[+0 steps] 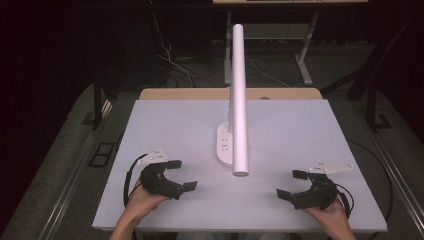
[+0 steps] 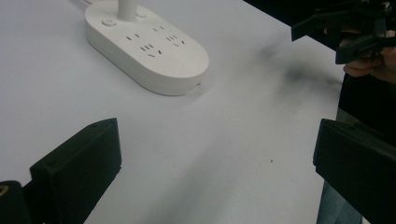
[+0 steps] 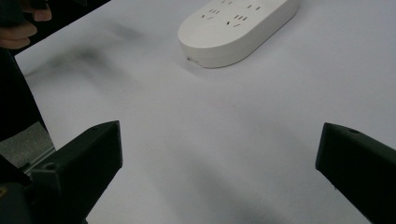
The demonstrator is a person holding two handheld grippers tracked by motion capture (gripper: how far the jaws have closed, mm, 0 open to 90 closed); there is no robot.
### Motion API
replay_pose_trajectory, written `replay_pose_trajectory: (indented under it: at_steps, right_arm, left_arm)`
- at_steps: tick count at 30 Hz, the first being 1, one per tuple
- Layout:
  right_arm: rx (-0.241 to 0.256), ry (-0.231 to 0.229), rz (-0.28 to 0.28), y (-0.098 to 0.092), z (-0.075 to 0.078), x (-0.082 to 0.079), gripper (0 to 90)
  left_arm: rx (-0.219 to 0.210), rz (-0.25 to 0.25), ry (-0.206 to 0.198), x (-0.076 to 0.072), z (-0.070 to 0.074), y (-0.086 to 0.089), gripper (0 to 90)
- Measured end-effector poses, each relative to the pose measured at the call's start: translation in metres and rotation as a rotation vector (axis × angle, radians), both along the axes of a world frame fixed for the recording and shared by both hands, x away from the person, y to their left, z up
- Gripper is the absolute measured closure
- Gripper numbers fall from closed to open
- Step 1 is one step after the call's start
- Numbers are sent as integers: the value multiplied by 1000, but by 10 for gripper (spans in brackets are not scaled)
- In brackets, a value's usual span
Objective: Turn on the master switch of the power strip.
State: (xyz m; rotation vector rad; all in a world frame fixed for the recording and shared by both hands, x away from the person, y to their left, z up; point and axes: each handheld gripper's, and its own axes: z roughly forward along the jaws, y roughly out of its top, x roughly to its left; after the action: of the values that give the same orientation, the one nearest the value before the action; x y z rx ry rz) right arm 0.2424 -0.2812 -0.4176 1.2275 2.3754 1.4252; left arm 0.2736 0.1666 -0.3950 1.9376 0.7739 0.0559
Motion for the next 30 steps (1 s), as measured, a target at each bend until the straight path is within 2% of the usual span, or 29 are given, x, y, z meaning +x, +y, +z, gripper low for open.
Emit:
replay_pose_trajectory:
  at_steps: [30]
  right_arm:
    - [-3, -5, 1, -1, -1, 0, 1]
  left_arm:
    - [39, -20, 6, 38, 26, -6, 7]
